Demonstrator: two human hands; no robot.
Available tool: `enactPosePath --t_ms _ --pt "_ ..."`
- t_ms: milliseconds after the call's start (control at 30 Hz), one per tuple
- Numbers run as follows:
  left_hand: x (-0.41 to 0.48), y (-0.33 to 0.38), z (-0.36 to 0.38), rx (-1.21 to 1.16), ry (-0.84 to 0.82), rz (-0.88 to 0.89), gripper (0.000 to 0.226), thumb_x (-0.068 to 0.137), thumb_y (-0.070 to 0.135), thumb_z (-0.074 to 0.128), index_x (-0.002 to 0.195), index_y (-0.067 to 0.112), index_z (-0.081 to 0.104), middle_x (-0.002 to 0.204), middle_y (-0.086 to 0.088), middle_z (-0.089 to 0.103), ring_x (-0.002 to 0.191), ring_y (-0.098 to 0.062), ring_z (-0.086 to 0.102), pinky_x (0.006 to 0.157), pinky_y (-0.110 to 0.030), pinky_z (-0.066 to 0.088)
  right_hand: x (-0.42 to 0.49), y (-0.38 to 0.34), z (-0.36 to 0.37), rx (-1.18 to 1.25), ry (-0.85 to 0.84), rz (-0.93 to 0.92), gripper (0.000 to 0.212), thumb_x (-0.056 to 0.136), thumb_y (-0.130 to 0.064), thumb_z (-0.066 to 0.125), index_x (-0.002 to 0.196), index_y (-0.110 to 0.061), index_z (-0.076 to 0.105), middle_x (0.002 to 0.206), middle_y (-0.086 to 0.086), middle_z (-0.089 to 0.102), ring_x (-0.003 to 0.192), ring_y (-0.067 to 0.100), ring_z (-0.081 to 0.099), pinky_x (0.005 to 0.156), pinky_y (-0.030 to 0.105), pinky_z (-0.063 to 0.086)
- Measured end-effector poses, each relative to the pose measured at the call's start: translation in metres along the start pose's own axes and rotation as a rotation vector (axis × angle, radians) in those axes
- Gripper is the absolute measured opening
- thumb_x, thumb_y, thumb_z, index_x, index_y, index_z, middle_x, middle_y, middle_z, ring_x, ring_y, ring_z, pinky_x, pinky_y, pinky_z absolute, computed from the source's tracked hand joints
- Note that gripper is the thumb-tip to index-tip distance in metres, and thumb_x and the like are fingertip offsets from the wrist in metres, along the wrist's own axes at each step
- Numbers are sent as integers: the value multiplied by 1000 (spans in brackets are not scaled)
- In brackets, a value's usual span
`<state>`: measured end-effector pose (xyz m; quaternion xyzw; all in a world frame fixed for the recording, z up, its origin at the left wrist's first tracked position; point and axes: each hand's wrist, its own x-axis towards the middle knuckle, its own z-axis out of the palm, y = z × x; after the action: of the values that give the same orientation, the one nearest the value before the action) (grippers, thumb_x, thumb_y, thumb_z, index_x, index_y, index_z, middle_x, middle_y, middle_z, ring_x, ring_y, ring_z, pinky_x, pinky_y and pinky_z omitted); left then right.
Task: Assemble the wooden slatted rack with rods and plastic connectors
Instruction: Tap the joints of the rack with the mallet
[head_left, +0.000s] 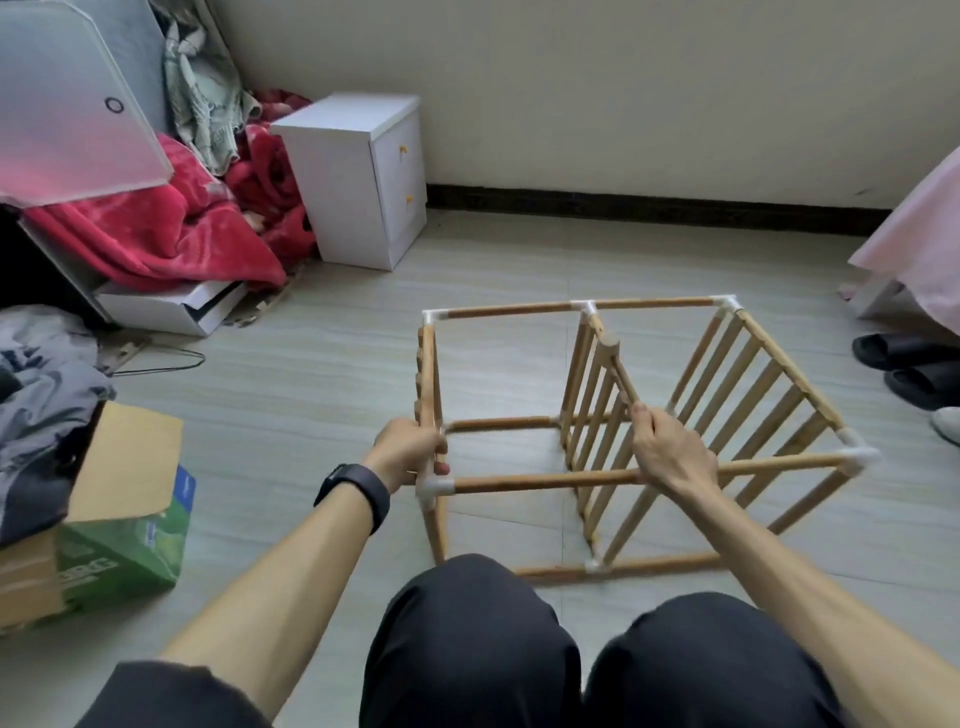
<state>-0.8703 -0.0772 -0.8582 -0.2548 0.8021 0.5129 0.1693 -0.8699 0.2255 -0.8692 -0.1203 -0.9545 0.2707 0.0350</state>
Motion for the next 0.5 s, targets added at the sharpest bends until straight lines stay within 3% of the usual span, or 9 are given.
enactPosePath --t_ms 67,133,200,267,400,500 --pt "-4 17 -7 -87 48 -15 19 93 5 58 111 -1 63 83 -12 68 57 -18 68 49 -29 57 -1 -7 2 52 68 7 51 107 -52 20 75 -24 47 69 1 58 70 23 57 76 42 45" --pt "-6 34 -22 -165 76 3 19 94 7 60 111 -1 63 88 -12 65 60 -19 66 41 -24 52 -2 -18 2 132 130 5 48 108 -52 22 78 -25 47 68 0 57 66 19 54 70 37 40" --pt "-5 53 -44 -179 66 65 26 95 19 65 113 1 65 98 -10 66 64 -20 69 48 -27 56 -1 -33 -2 217 152 7 40 108 -51 22 84 -30 47 68 0 56 64 17 53 62 31 35" --pt "-8 78 -68 -164 54 167 35 95 35 67 113 5 69 102 -7 67 67 -20 72 57 -32 59 6 -48 -9 330 159 18 45 108 -51 23 81 -27 50 66 1 55 62 19 52 58 31 34" --pt "-35 150 -104 -80 144 416 70 80 66 60 121 11 70 107 -1 71 103 -25 66 89 -35 51 26 -71 -26 613 148 114 52 109 -46 25 78 -16 54 73 7 54 64 19 50 57 31 36" --pt "-57 188 -107 20 189 681 64 82 66 45 109 16 75 96 -6 72 98 -30 67 83 -38 50 38 -75 -25 817 154 210 51 109 -45 27 77 -14 51 79 11 54 70 23 51 63 34 42"
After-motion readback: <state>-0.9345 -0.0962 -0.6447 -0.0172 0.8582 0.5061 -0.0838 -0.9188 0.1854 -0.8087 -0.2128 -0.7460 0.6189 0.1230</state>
